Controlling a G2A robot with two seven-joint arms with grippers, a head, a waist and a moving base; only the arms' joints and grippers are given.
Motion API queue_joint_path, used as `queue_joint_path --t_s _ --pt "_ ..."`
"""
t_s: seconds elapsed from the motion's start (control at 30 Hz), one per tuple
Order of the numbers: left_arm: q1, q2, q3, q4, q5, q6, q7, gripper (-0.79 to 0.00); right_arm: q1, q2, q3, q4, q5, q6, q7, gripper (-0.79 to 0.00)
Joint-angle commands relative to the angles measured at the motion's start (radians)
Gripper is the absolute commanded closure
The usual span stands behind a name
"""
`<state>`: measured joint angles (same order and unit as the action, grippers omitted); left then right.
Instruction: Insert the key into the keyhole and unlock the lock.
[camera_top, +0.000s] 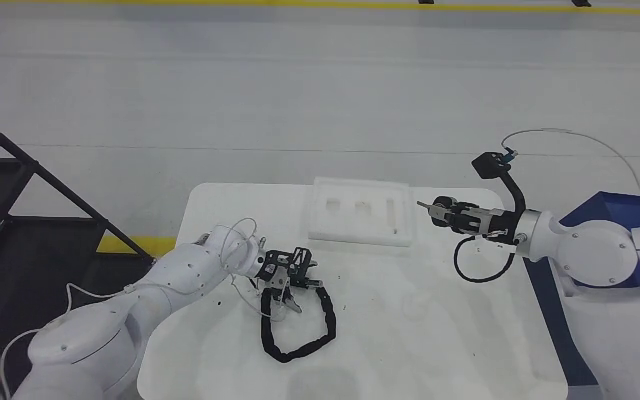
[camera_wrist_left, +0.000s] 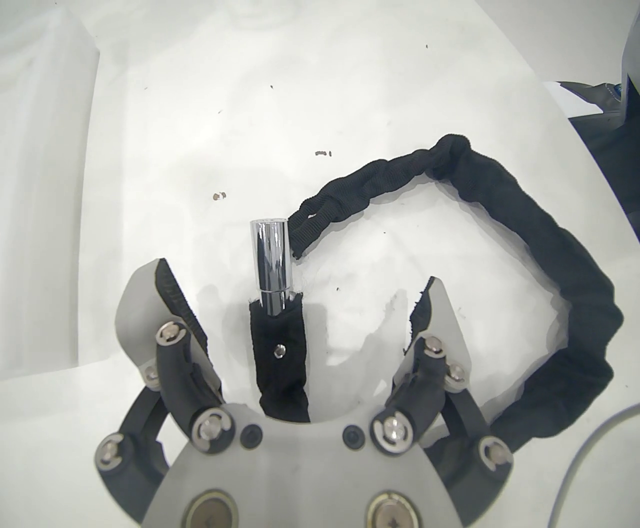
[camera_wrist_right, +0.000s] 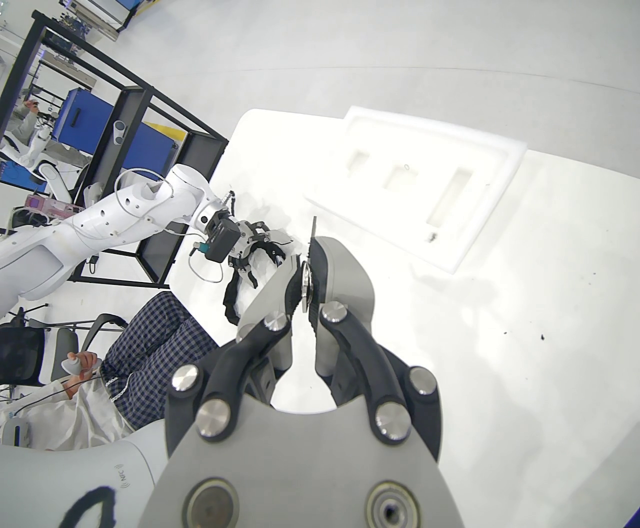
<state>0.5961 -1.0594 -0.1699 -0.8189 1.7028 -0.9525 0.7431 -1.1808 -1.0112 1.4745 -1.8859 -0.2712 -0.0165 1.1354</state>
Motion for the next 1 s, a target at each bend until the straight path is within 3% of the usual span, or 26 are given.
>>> queue_joint_path --t_s 0.0,0.07,0.17,0.43,0.57,0.97 --pt "0.000 -0.010 0.000 0.017 0.014 -0.002 0.014 -0.699 0.000 0.000 0.000 0.000 0.000 0.000 0.000 0.000" --pt "-0.001 -0.020 0.000 0.034 0.029 -0.015 0.025 -0.471 0.000 0.000 0.000 0.000 0.000 0.000 0.000 0.000" --pt "-0.001 -0.033 0.000 0.058 0.045 -0.018 0.040 -0.292 0.000 0.000 0.000 0.000 0.000 0.000 0.000 0.000" --pt "-0.007 -0.060 0.000 0.114 0.074 -0.012 0.088 -0.234 0.000 0.000 0.000 0.000 0.000 0.000 0.000 0.000" --pt "-0.009 -0.076 0.000 0.133 0.080 -0.011 0.091 0.000 0.000 0.000 0.000 0.000 0.000 0.000 0.000 0.000" --pt "-0.019 -0.104 -0.026 0.167 0.042 0.001 0.126 0.000 0.000 0.000 0.000 0.000 0.000 0.000 0.000 0.000"
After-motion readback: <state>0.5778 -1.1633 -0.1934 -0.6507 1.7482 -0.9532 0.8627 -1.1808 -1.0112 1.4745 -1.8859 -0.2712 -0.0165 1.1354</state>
